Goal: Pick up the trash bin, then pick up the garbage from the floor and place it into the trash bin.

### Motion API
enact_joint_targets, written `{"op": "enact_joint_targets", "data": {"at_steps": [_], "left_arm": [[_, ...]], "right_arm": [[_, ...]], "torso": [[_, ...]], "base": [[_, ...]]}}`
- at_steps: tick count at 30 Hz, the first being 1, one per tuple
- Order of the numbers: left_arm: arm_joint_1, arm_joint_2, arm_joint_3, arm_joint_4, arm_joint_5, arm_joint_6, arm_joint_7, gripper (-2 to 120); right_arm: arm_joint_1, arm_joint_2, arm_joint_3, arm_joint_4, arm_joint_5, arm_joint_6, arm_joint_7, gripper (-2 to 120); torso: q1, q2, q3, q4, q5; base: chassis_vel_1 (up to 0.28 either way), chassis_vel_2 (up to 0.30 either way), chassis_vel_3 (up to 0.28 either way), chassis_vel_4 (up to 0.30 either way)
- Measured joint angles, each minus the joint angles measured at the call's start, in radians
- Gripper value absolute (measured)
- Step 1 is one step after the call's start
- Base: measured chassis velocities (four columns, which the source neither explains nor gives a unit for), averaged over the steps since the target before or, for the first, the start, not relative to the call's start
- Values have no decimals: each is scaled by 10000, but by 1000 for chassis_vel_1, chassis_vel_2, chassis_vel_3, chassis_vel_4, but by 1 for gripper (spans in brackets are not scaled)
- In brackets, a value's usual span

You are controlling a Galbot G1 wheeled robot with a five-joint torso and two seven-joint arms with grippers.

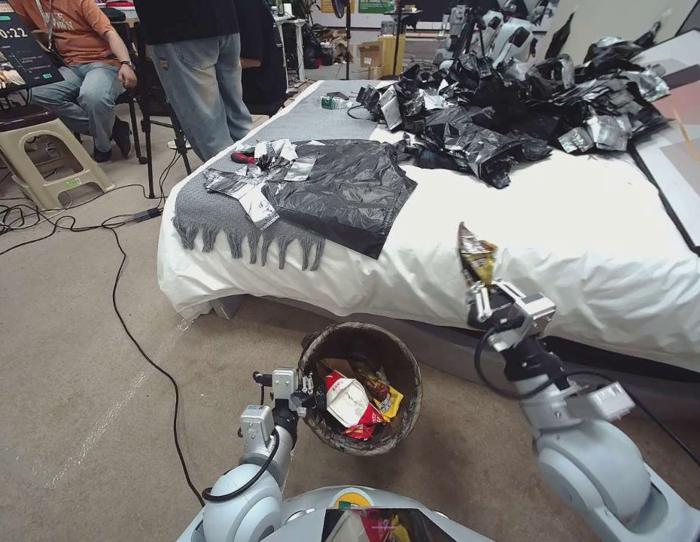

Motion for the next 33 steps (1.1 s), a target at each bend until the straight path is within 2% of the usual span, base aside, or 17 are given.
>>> {"op": "enact_joint_targets", "data": {"at_steps": [7,8,9,10,11,13,14,16,21,23,24,30,33], "left_arm": [[-66,-16,55,71,0,32,1,2],[-83,-25,71,88,0,45,1,2],[-145,-65,121,144,1,80,4,2],[-145,-65,121,144,1,80,4,2],[-175,-89,144,181,5,110,8,2],[-229,-162,166,224,32,162,8,2],[-229,-162,166,224,32,162,8,2],[-263,-222,185,258,49,204,8,2],[-288,-285,187,269,59,229,8,2],[-292,-311,172,270,61,247,8,2],[-292,-311,172,270,61,247,8,2],[-231,-358,124,171,74,253,7,2],[-204,-349,100,99,76,253,7,2]], "right_arm": [[-165,-99,82,577,273,-56,-454,0],[-223,-125,45,776,310,-55,-633,0],[-364,-203,-130,1370,443,-15,-1198,0],[-364,-203,-130,1370,443,-15,-1198,0],[-449,-268,-321,1588,484,-13,-1597,0],[-523,-507,-715,1725,526,4,-2302,0],[-523,-507,-715,1725,526,4,-2302,0],[-468,-1032,-1223,1315,540,67,-2985,0],[-295,-1608,-1996,642,534,248,-3459,0],[-63,-1876,-2728,165,476,341,-3703,0],[-63,-1876,-2728,165,476,341,-3703,0],[953,-1752,-4509,-1118,63,458,-3687,0],[1491,-1584,-5024,-1603,-6,481,-3578,0]], "torso": [[0,-1,0,4,10],[0,0,1,2,12],[0,0,-1,0,-16],[0,0,-1,0,-16],[0,0,-1,-1,9],[0,0,0,1,1],[0,0,0,1,1],[0,0,-1,2,4],[0,0,0,2,2],[0,0,0,2,2],[0,0,0,2,2],[0,0,0,-1,1],[0,0,0,2,2]], "base": [[0,0,0,0],[0,0,0,0],[0,0,0,0],[0,0,0,0],[0,0,0,0],[0,0,0,0],[0,0,0,0],[0,0,0,0],[0,0,0,0],[0,0,0,0],[0,0,0,0],[0,0,0,0],[0,0,0,0]]}}
